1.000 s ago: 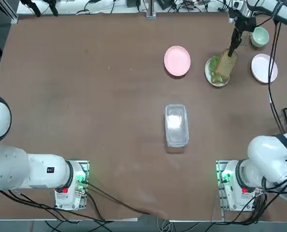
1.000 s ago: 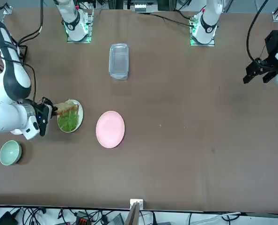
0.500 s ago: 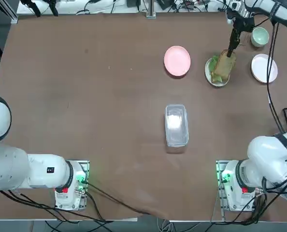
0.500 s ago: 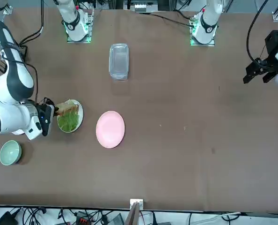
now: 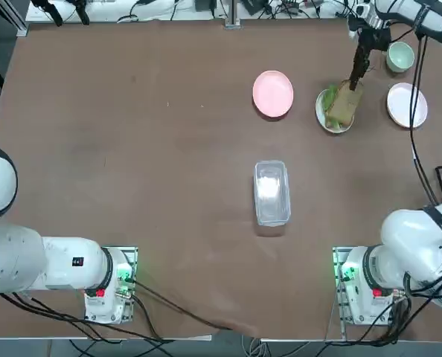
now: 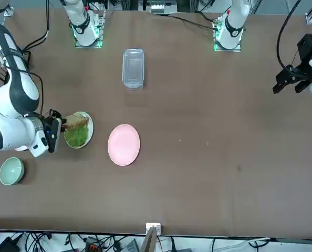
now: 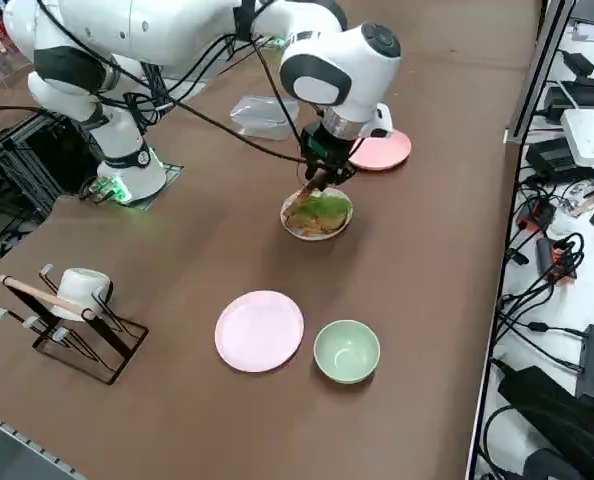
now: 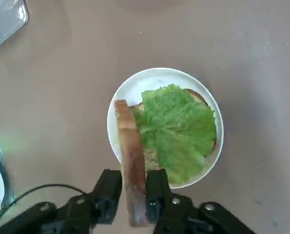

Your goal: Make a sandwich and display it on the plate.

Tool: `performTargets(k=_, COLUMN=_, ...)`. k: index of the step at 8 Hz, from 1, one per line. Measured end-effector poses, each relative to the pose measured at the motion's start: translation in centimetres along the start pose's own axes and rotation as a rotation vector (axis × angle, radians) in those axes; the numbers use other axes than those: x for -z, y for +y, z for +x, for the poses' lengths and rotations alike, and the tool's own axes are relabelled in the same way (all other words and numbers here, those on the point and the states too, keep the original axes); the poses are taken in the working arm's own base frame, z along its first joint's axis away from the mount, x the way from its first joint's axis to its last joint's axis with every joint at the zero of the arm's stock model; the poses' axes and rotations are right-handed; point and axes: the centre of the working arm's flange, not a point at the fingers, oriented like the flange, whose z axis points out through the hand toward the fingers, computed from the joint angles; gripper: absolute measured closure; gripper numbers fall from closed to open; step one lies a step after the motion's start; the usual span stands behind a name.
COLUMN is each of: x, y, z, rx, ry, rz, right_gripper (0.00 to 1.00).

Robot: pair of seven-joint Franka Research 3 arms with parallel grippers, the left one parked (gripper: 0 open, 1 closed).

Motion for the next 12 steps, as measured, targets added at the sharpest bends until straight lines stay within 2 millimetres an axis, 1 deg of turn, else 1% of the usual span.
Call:
performTargets(k=2, x=0.0, y=0.2, z=0.0, rx=-0.002, ry=0.008, rz=-0.01, right_gripper=0.52)
performTargets(k=4, x=0.2, y=0.5, z=0.0, rx=-0.005, ry=0.023, rz=-0.029, right_gripper=0.19)
performTargets(k=5, x=1.0, y=0.8, z=-0.2, rx=-0.013, ry=0.037, rz=-0.047, right_gripper=0.02)
performTargets(k=7, x=3.3, y=1.4, z=-0.9, rx=-0.035, ry=0.066, rz=-0.089, right_gripper=0.0)
performTargets(k=8, x=4.3, y=1.5, z=-0.9, rx=-0.039, ry=0.079, rz=-0.104, right_gripper=0.0)
performTargets(k=10, x=5.5, y=1.5, z=-0.4, rx=-0.058, ry=0.098, rz=-0.119, right_gripper=0.0)
performTargets(k=12, x=6.3, y=1.4, z=-0.2, rx=-0.126, ry=0.113, rz=-0.127, right_gripper=0.0)
